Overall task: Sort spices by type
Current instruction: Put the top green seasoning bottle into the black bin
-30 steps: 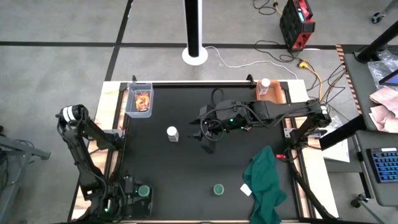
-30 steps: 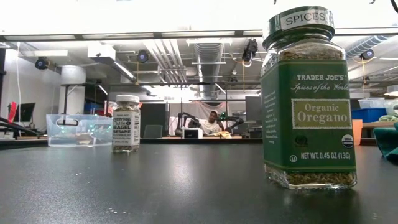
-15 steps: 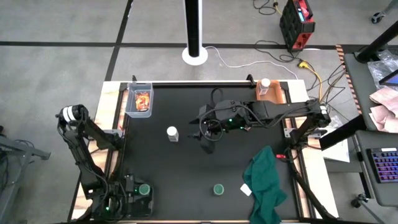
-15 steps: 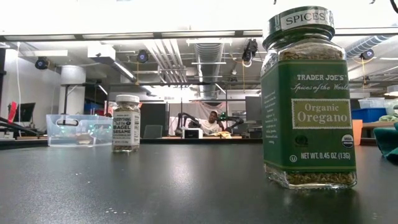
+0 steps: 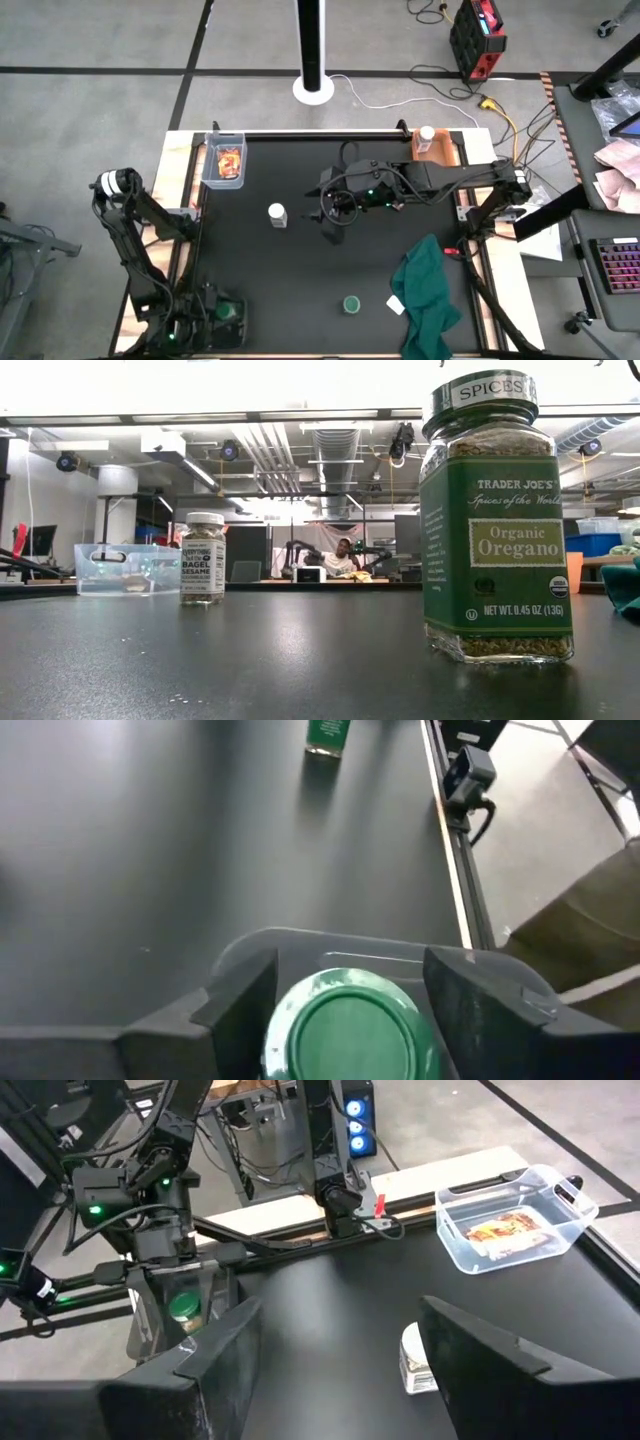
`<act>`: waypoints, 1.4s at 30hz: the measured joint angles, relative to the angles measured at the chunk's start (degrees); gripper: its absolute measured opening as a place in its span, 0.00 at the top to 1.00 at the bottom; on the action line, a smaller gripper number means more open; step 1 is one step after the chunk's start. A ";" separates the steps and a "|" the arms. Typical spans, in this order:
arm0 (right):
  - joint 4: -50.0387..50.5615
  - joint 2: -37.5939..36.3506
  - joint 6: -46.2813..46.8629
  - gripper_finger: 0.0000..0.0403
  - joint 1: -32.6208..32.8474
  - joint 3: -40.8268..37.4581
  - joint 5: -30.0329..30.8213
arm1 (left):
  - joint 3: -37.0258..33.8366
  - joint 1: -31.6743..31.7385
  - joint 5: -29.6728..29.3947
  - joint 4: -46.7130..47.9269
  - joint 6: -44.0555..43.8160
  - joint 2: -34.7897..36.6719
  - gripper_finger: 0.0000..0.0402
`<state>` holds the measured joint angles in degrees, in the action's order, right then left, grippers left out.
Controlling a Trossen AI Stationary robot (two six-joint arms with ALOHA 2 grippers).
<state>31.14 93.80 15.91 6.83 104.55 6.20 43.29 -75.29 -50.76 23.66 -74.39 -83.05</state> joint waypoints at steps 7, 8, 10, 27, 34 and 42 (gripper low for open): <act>-0.13 0.02 0.14 0.38 0.00 0.00 0.00 | 2.25 0.00 2.42 2.02 0.67 0.00 0.45; -0.13 0.02 0.14 0.39 0.00 0.00 0.00 | 2.53 0.00 3.37 2.79 0.69 0.00 0.45; -0.13 0.02 0.15 0.40 0.00 0.00 0.00 | 3.18 0.02 4.98 4.20 0.67 0.00 0.45; -0.15 0.02 -0.01 0.36 0.00 0.00 0.00 | 16.94 0.00 8.21 23.17 -1.47 0.00 0.45; -0.17 0.02 -1.68 0.39 0.00 0.00 0.00 | 27.40 2.77 10.93 49.17 -25.76 0.00 0.66; -0.17 0.04 -4.76 0.39 0.00 0.00 1.33 | 29.29 6.88 27.71 52.25 -23.59 0.22 0.98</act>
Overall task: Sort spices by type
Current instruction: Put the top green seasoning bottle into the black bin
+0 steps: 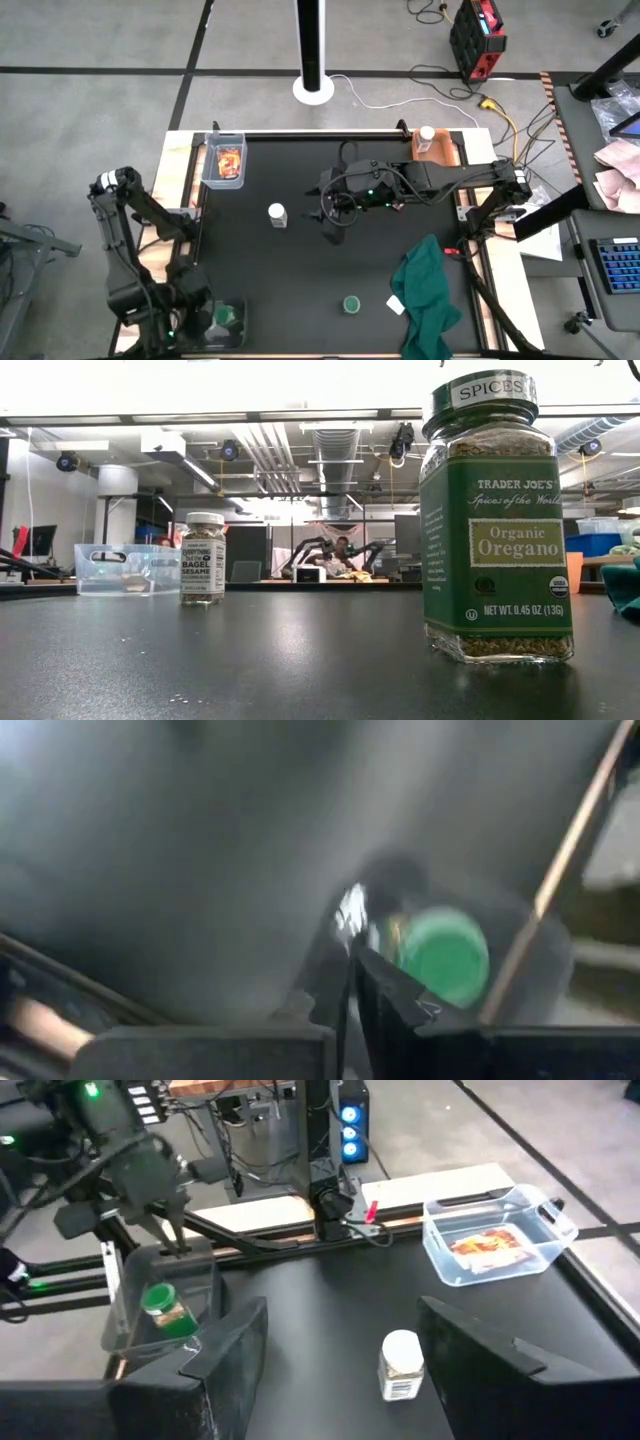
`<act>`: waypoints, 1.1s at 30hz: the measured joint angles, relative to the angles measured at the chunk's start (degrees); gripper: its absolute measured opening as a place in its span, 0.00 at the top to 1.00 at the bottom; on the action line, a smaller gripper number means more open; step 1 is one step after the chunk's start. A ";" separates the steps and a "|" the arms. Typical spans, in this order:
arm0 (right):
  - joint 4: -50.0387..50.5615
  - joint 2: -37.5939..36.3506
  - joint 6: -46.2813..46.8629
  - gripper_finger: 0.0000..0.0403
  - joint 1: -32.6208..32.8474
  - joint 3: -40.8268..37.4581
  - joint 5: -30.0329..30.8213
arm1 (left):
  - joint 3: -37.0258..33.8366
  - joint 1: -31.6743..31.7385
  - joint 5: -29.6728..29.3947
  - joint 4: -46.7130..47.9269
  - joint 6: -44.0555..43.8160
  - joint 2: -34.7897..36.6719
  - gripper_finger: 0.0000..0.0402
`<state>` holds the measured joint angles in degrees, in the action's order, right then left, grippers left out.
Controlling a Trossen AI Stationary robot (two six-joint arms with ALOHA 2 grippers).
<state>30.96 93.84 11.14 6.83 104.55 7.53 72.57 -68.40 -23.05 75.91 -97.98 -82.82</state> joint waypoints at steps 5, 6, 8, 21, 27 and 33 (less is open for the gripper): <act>0.02 0.00 -1.69 0.37 -0.13 0.00 0.17 | -4.34 1.38 2.21 -10.73 2.99 0.02 1.00; 0.02 0.00 -1.77 0.37 -0.21 0.00 0.17 | -5.01 1.65 2.19 -12.00 2.98 0.02 1.00; 0.03 0.00 -2.06 0.36 -0.29 0.00 0.17 | -6.15 1.91 2.21 -12.80 2.98 0.03 1.00; 0.13 0.00 -2.20 0.40 -0.61 0.02 0.15 | -10.32 2.82 1.02 -18.87 9.71 0.09 1.00; 0.17 0.00 -1.97 0.37 -0.61 0.00 0.15 | -10.36 3.04 -0.29 -21.94 16.49 0.10 1.00; 0.17 0.00 -1.72 0.37 -0.61 0.02 0.15 | -10.36 3.27 -0.61 -21.95 19.74 0.10 1.00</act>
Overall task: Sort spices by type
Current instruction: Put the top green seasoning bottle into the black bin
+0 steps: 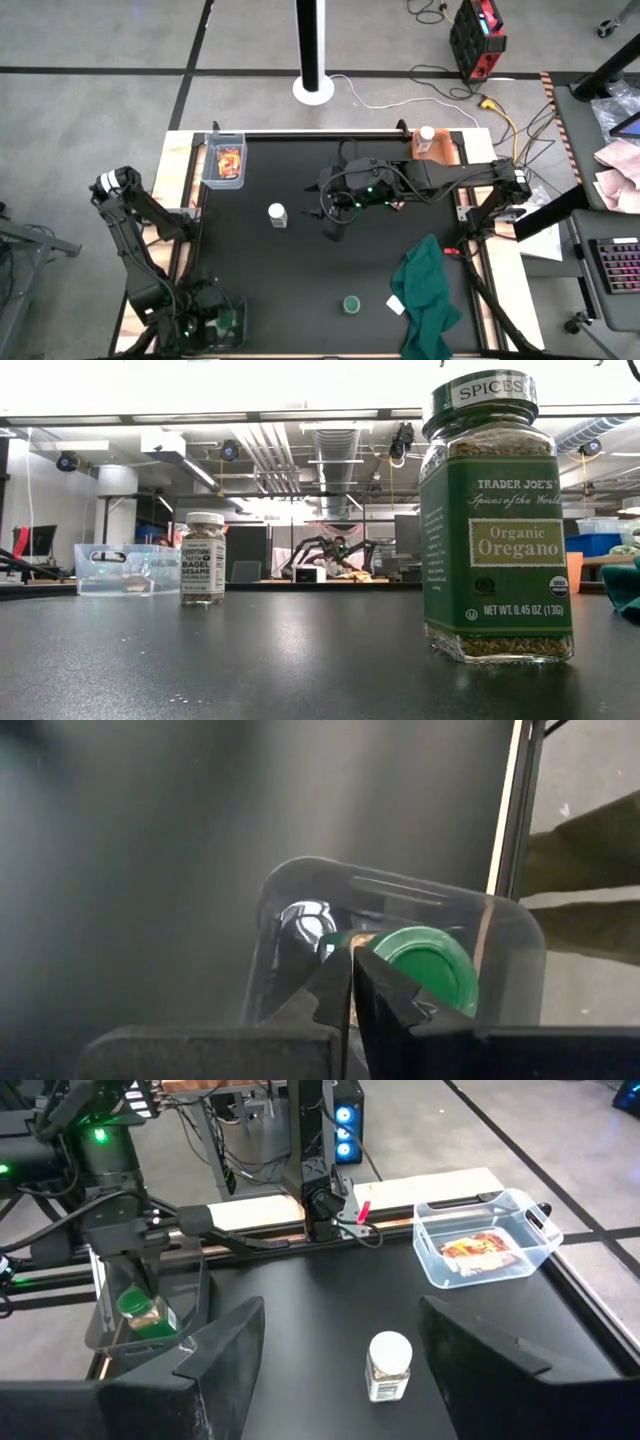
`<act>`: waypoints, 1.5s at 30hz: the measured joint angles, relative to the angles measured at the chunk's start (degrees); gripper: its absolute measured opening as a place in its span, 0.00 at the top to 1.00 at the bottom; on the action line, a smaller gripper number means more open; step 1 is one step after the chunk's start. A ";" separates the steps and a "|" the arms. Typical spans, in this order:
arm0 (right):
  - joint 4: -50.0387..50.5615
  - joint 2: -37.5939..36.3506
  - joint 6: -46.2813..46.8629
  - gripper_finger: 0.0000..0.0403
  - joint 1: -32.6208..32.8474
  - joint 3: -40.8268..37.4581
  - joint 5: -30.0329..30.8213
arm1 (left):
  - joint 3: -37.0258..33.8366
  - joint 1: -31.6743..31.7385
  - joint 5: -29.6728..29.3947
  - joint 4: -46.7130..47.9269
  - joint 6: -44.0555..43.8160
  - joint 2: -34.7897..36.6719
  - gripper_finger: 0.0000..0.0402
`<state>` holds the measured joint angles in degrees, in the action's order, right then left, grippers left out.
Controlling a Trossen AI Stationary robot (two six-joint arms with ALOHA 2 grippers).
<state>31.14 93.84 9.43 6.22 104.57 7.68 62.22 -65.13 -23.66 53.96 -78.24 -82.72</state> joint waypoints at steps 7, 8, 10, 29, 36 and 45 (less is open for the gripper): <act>0.01 0.00 0.27 0.40 0.00 -0.01 -0.02 | 0.00 0.09 -0.46 -3.49 5.73 0.00 1.00; 0.02 0.00 0.29 0.41 0.00 -0.01 -0.02 | 0.00 0.09 -0.46 -3.67 6.11 0.00 1.00; 0.00 0.00 0.38 0.41 0.00 0.00 -0.02 | 0.00 0.16 -0.49 -3.67 6.21 0.00 1.00; 0.04 0.00 0.66 0.41 0.00 0.00 -0.03 | -1.29 0.92 -0.85 1.72 3.88 0.13 1.00; 0.11 0.00 0.57 0.41 0.00 0.00 -0.03 | -1.29 0.90 -0.83 -3.40 7.15 0.13 1.00; 0.11 0.00 0.45 0.38 0.00 0.00 -0.02 | -1.29 0.90 -0.81 -4.34 7.24 0.11 1.00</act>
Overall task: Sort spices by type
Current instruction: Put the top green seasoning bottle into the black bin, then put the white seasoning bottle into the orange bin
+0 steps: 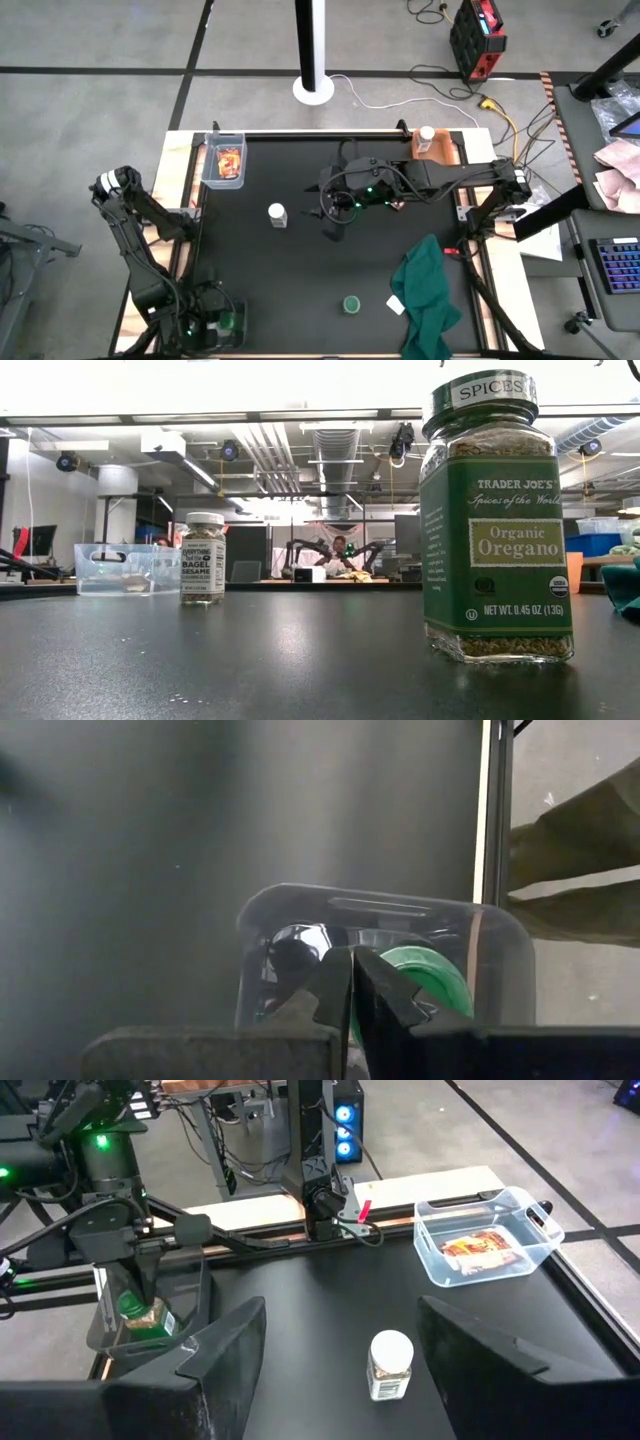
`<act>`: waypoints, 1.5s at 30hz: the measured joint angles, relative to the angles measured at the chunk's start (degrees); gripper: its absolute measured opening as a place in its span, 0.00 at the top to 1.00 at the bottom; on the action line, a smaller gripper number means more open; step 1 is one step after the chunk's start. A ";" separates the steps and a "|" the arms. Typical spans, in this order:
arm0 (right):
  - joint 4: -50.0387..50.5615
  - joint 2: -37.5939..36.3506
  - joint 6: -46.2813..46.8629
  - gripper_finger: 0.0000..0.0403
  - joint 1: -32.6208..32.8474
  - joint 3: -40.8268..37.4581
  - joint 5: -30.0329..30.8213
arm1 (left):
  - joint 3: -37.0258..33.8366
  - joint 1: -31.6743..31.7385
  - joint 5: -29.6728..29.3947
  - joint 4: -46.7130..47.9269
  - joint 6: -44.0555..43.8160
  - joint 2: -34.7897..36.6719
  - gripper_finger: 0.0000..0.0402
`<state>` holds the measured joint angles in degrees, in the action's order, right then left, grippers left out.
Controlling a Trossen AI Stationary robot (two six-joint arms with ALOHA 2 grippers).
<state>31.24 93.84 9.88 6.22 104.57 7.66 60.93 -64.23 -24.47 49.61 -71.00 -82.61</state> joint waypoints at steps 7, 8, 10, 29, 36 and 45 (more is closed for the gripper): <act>0.11 0.00 0.18 0.40 0.00 0.00 0.00 | 0.29 0.11 0.00 0.79 -0.67 0.30 1.00; 0.15 0.00 0.30 0.41 0.00 0.00 0.00 | 0.87 0.13 0.00 1.65 -0.83 0.44 1.00; 0.21 0.00 1.04 0.41 -0.17 -0.02 0.54 | 2.90 0.28 -0.12 3.79 -0.98 0.68 1.00; 7.83 0.00 8.47 0.43 -6.20 0.00 1.34 | 18.85 17.68 -14.03 18.24 19.40 7.34 1.00; 19.79 0.00 13.15 0.42 -7.72 0.00 1.33 | 9.51 27.35 -2.51 0.15 29.55 15.00 1.00; 36.63 0.00 21.06 0.44 -13.72 0.00 1.51 | -3.06 43.47 15.23 -12.68 32.00 20.37 1.00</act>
<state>67.87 93.84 30.94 -7.50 104.57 9.17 57.87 -20.76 -9.24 36.94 -39.00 -62.23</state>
